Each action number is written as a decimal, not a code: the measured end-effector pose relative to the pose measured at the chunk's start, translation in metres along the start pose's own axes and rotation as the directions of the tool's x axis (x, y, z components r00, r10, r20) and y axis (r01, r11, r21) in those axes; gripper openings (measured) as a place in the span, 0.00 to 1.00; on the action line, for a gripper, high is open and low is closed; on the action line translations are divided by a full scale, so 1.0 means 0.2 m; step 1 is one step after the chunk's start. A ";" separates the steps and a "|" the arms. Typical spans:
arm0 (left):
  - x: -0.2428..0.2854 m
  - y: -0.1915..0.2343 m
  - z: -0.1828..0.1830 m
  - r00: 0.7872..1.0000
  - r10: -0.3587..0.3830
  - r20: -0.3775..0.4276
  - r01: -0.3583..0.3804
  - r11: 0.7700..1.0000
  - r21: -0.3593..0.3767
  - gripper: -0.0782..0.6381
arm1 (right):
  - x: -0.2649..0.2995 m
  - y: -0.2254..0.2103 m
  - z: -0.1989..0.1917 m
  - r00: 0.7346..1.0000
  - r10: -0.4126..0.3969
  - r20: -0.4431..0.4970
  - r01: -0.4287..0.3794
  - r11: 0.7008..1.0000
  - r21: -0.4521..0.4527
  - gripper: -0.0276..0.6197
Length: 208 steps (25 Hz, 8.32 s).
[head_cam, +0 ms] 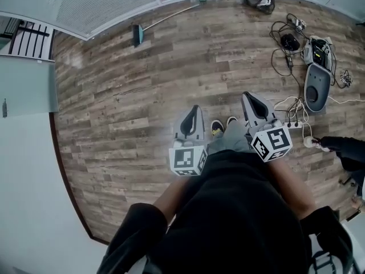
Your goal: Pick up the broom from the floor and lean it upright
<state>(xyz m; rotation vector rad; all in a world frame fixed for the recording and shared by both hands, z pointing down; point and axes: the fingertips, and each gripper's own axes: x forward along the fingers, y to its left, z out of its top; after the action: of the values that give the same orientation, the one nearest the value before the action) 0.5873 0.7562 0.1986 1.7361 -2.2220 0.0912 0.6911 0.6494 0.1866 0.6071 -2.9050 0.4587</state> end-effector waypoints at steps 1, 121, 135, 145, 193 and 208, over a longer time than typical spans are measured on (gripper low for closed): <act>0.02 0.00 0.01 1.000 -0.001 -0.003 0.001 1.000 0.000 0.14 | 0.01 -0.02 0.00 1.000 -0.004 -0.006 0.004 1.000 0.003 0.07; 3.18 1.76 1.15 0.990 0.074 -0.122 -0.069 0.997 0.040 0.14 | 3.35 -1.63 0.88 0.976 0.135 -0.171 -0.149 0.986 -0.069 0.07; 3.45 1.84 1.20 0.989 0.077 -0.128 -0.081 0.997 -0.022 0.14 | 3.59 -1.69 0.89 0.951 0.177 -0.253 -0.199 0.978 -0.061 0.07; 3.68 2.29 1.36 0.993 0.079 -0.087 -0.079 0.997 -0.002 0.14 | 4.09 -1.52 0.99 0.930 0.232 -0.286 -0.281 0.949 -0.143 0.07; 4.84 3.25 -0.79 0.357 -0.196 -0.914 0.578 0.814 0.052 0.14 | 5.28 -2.10 -0.57 0.785 -0.002 -0.619 0.291 0.884 0.367 0.07; 5.25 3.85 -2.32 0.435 -0.055 -0.899 0.689 0.663 0.293 0.14 | 5.83 -2.49 -2.32 0.709 0.242 -0.662 0.134 0.876 0.464 0.08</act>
<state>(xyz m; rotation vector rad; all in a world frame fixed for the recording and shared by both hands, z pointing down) -0.2718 0.0878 1.0507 1.8511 -0.9929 1.4210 -0.1309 -0.0650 0.9852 0.2807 -2.0533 1.1606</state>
